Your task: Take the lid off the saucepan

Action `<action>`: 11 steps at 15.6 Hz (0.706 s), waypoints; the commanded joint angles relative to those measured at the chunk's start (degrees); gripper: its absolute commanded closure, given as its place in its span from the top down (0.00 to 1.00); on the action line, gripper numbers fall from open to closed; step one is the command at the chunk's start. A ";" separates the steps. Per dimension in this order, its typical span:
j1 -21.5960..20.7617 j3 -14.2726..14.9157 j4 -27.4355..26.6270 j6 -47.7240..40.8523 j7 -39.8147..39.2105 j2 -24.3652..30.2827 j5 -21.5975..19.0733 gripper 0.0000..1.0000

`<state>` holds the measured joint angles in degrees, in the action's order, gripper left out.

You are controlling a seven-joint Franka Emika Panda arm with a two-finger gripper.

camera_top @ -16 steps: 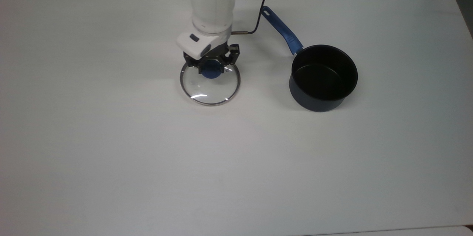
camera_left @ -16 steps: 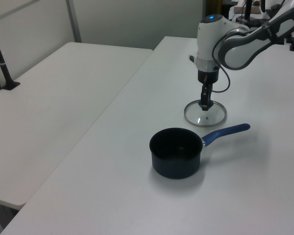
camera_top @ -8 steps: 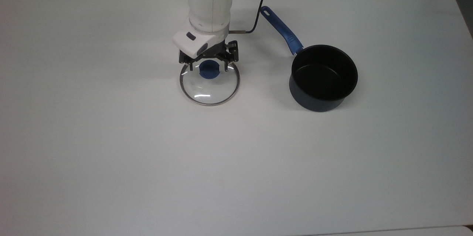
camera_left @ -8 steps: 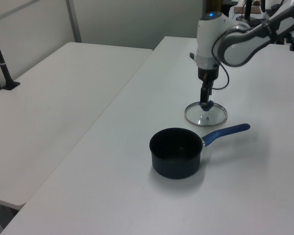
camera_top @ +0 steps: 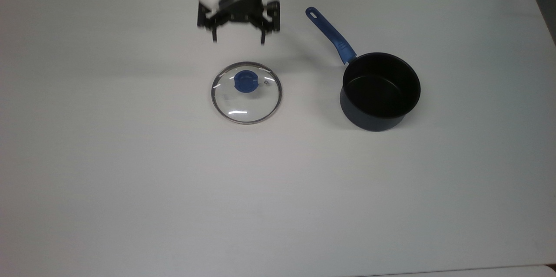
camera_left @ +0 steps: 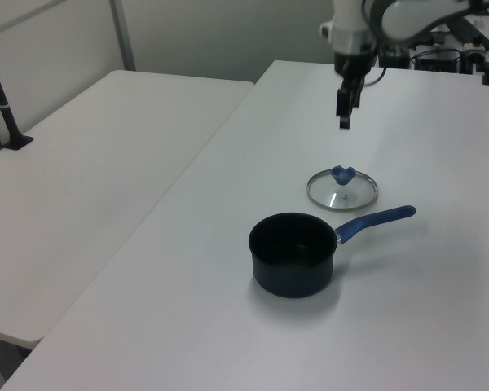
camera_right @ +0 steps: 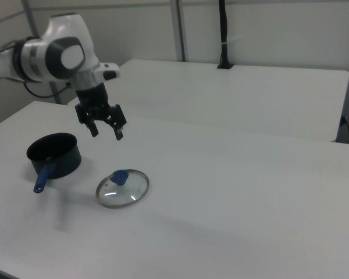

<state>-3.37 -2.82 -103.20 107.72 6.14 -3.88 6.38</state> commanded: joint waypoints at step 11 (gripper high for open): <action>0.30 1.33 4.93 -10.96 1.16 5.82 -1.90 1.00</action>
